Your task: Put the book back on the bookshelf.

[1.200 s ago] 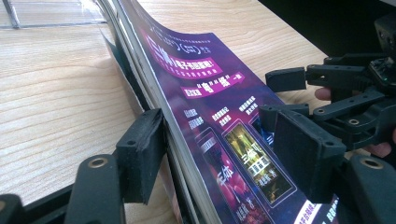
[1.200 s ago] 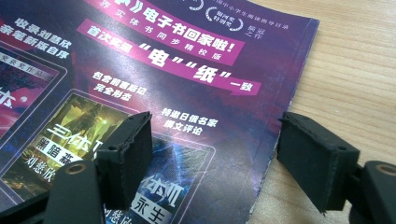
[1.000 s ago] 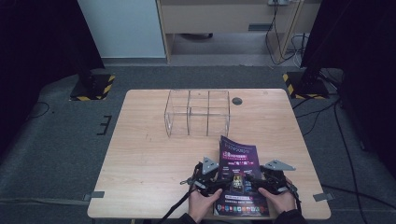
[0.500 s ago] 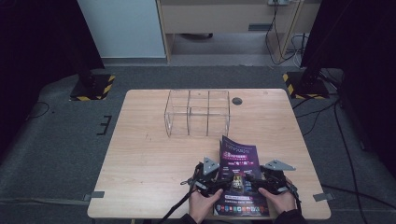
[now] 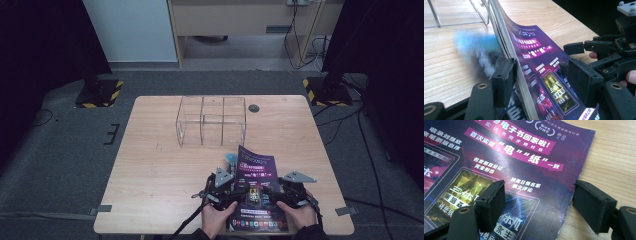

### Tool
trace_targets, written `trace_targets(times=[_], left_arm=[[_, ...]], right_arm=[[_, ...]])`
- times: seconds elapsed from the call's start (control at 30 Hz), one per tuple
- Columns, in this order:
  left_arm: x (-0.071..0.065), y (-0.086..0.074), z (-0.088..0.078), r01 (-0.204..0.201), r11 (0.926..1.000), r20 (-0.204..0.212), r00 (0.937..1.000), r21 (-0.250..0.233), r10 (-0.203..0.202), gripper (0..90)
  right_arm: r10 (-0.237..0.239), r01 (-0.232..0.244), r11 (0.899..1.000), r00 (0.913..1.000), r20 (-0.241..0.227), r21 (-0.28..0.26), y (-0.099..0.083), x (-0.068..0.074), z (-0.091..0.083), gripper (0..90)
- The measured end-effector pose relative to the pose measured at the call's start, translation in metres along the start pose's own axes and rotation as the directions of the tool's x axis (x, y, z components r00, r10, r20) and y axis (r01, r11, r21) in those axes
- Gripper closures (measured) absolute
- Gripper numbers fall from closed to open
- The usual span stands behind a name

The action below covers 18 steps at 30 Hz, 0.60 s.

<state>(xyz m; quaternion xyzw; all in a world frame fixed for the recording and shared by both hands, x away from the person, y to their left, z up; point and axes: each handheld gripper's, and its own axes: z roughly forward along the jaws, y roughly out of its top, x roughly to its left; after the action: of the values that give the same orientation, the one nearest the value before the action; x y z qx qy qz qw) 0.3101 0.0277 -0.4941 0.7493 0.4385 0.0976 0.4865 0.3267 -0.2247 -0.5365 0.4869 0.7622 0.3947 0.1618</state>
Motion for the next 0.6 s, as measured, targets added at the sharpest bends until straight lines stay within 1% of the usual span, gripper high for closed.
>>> trace_targets(times=[0.1,0.17,0.27,0.4,0.47,0.6], left_arm=[[0.001,-0.001,0.002,0.002,0.9999,-0.005,1.0000,0.010,-0.002,37.9],[0.003,-0.002,0.003,0.019,0.9998,0.000,0.9998,0.007,-0.019,37.6],[0.004,-0.004,0.004,0.017,0.9998,-0.008,0.9998,0.011,-0.017,35.8],[0.011,-0.009,0.008,0.063,0.9980,0.009,0.9980,0.009,-0.063,33.8],[0.012,-0.009,0.008,0.061,0.9981,0.007,0.9981,0.009,-0.061,32.1],[0.014,-0.011,0.010,0.069,0.9976,0.019,0.9974,-0.007,-0.069,29.3]], right_arm=[[-0.003,0.003,1.000,1.0000,0.001,0.001,0.000,0.000,0.000,26.1],[-0.002,0.002,1.000,1.0000,0.001,0.001,0.000,0.000,0.000,26.1],[-0.001,0.001,1.000,1.0000,0.002,0.000,0.000,0.000,0.000,26.1],[-0.003,0.003,1.000,1.0000,0.000,0.001,0.000,0.000,0.000,26.0],[-0.002,0.002,1.000,1.0000,0.001,0.000,0.000,0.000,0.000,26.0],[0.001,-0.001,1.000,1.0000,0.003,0.001,0.000,0.001,0.000,25.3]])
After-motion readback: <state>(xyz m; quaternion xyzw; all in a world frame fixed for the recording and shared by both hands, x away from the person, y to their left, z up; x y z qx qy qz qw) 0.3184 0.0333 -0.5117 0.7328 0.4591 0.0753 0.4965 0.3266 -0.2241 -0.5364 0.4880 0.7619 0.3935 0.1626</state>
